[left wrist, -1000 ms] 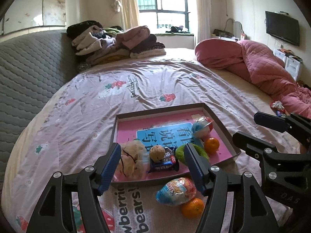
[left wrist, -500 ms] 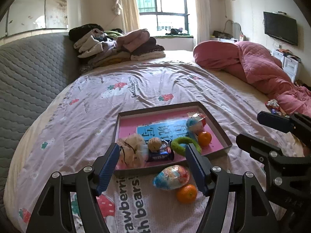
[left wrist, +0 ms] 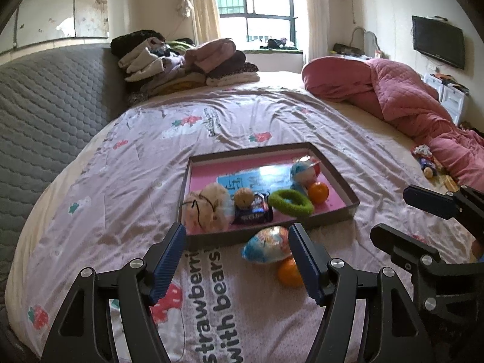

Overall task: Organize objects
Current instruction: 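Withdraw both tools from the tray toward the blue toy egg and orange, then grasp the blue-wrapped toy egg with the left tool while the right tool grasps the orange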

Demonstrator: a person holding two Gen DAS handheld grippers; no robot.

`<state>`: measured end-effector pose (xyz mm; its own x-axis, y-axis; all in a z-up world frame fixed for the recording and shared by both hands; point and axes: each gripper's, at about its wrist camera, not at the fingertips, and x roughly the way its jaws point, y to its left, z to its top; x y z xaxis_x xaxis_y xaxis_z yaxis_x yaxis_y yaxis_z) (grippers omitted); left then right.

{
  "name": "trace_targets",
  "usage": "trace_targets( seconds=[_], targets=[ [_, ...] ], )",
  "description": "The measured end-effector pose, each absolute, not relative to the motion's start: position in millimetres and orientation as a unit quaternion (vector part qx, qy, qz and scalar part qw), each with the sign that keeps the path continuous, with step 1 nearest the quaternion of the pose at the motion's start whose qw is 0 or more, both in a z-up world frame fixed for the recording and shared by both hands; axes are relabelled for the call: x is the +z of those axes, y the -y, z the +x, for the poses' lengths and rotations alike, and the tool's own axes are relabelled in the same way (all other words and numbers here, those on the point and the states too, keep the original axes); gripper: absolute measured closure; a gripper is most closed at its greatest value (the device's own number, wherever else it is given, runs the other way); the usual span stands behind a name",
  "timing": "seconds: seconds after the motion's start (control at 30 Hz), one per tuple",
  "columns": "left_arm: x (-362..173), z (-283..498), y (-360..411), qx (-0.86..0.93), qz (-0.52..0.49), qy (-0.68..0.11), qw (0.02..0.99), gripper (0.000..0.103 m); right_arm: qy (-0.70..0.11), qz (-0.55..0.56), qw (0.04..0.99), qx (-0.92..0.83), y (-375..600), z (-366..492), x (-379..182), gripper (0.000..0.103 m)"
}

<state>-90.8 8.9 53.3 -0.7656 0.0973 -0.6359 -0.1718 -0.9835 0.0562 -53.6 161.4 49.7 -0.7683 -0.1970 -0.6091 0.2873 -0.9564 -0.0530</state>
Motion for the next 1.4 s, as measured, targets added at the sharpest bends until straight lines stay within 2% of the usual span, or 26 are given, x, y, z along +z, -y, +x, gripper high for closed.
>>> trace_targets(
  seconds=[0.77, 1.03, 1.4],
  targets=[
    [-10, -105, 8, 0.921, -0.377, -0.068, 0.074, 0.032, -0.102, 0.357, 0.17, -0.913, -124, -53, -20, 0.047],
    [-26, -124, -5, 0.915, -0.383, -0.074, 0.103, 0.032, -0.102, 0.368, 0.175, -0.907, -122, -68, -41, 0.043],
    [-41, -147, -22, 0.907, -0.392, -0.086, 0.127, 0.032, -0.092, 0.381, 0.175, -0.903, -120, -87, -60, 0.043]
  ],
)
